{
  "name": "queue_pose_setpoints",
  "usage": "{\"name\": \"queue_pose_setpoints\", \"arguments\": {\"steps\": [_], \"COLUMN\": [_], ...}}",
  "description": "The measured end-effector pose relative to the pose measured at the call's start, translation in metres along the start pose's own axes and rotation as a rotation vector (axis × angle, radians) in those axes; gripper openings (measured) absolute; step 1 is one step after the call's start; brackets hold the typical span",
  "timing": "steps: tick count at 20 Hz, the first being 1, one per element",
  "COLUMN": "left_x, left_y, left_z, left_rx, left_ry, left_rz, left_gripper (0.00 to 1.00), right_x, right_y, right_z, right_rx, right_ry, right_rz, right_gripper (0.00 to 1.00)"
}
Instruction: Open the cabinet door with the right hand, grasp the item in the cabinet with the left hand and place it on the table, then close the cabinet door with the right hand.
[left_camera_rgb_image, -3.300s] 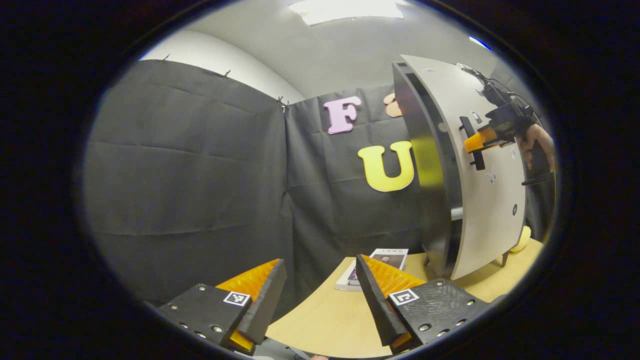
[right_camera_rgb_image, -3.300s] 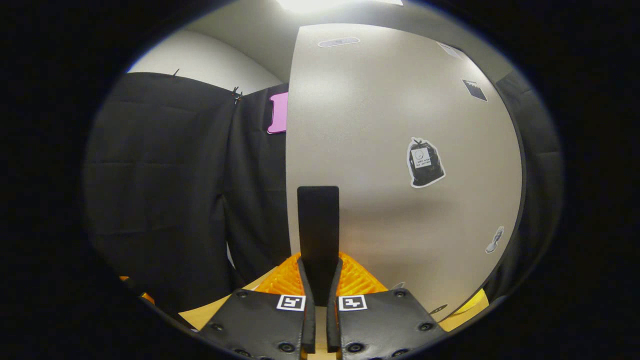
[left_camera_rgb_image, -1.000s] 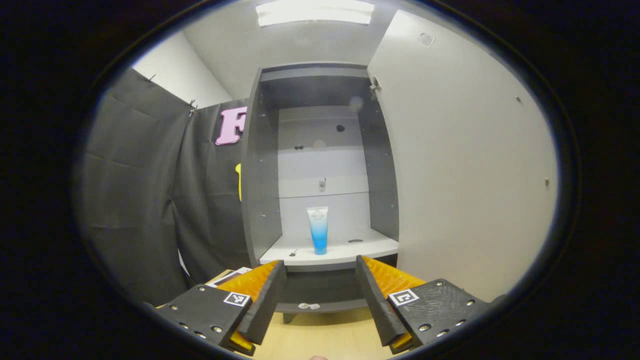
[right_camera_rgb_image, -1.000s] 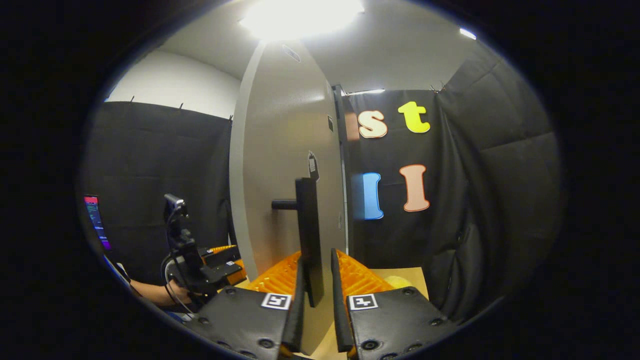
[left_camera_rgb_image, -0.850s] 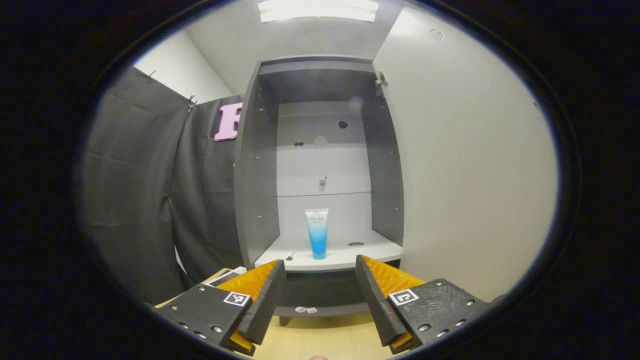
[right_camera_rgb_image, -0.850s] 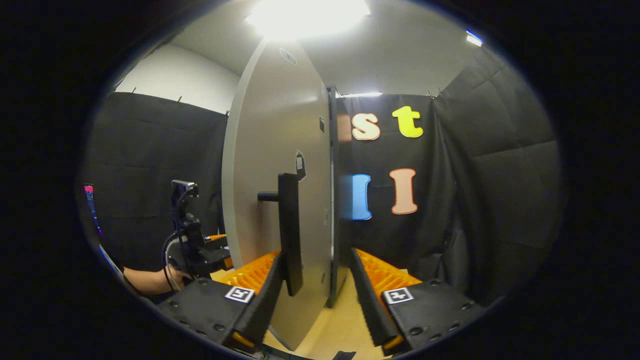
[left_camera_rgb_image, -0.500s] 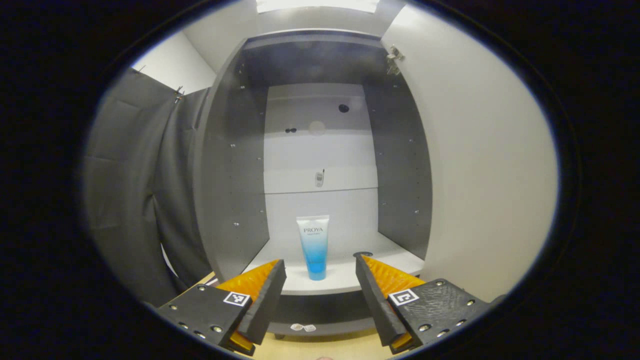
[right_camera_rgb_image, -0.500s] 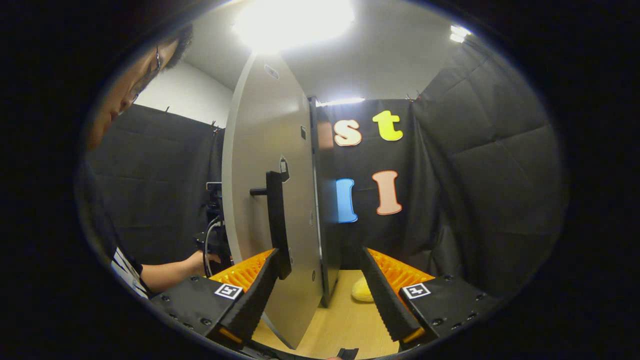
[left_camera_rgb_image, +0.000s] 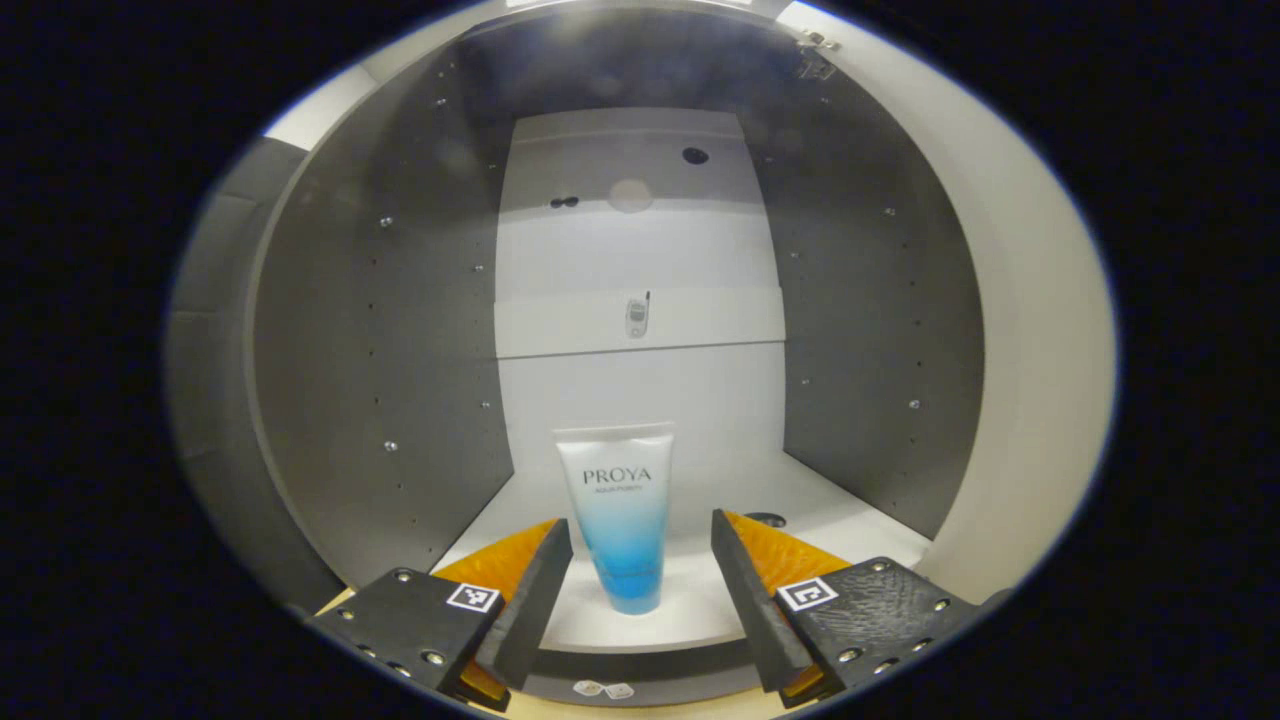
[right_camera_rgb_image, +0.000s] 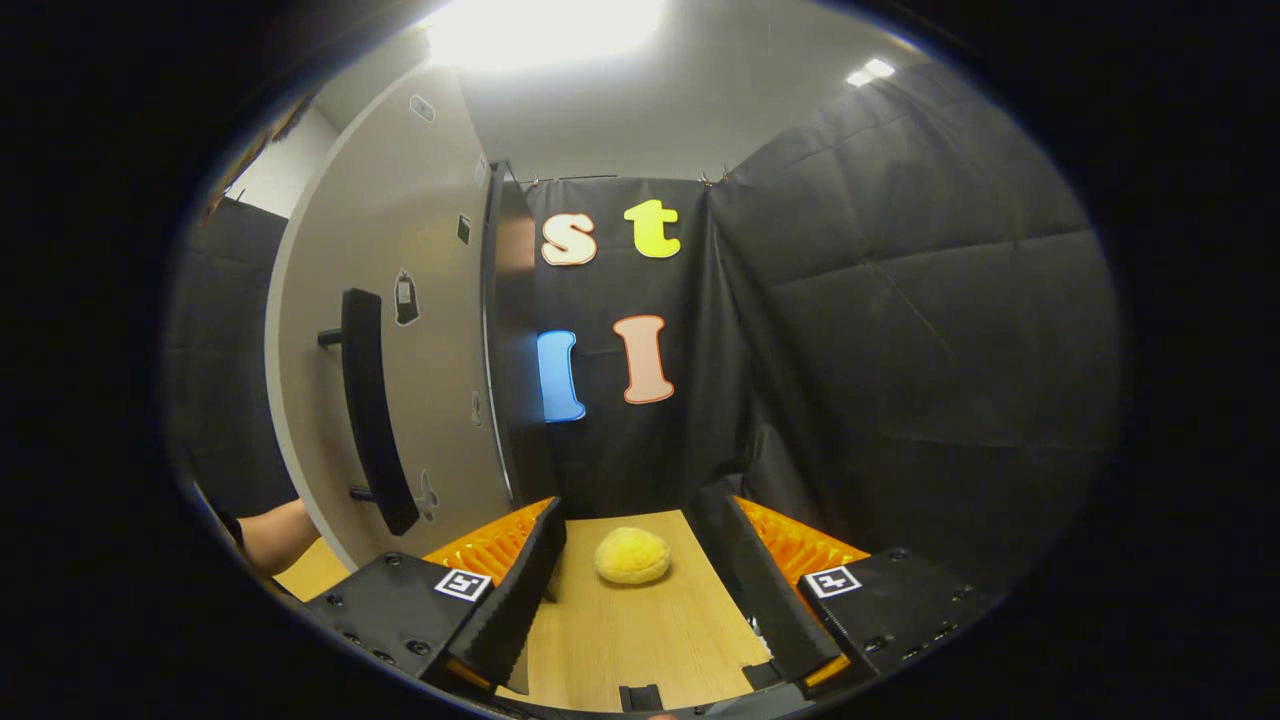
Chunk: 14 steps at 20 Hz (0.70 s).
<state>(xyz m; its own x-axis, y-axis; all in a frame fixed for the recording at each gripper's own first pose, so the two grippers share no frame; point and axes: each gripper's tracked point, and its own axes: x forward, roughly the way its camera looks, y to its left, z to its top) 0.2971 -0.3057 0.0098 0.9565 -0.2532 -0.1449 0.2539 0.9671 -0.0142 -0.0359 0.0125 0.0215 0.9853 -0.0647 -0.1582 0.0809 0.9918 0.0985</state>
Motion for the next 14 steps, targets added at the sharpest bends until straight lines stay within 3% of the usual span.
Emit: {"name": "queue_pose_setpoints", "arguments": {"steps": [2,4,9,14], "left_x": [0.006,0.005,-0.022,-0.08], "left_y": [0.006,0.009,0.014,0.019], "left_z": [0.005,0.006,0.015,0.019], "left_rx": [-0.009,-0.037,-0.054,0.006], "left_ry": [-0.014,-0.022,-0.06,-0.132], "left_rz": [0.005,0.012,-0.023,-0.026], "left_gripper": [0.85,0.51,0.49,0.49], "right_x": [0.007,0.012,0.026,0.03], "right_y": [0.005,0.009,0.002,-0.015], "right_z": [-0.006,-0.008,-0.004,-0.001], "right_rx": [-0.012,-0.018,0.0,0.012], "right_ry": [0.016,0.022,0.002,-0.017], "right_rz": [0.012,0.024,0.021,0.0], "right_gripper": [0.98,0.98,0.98,0.98]}}
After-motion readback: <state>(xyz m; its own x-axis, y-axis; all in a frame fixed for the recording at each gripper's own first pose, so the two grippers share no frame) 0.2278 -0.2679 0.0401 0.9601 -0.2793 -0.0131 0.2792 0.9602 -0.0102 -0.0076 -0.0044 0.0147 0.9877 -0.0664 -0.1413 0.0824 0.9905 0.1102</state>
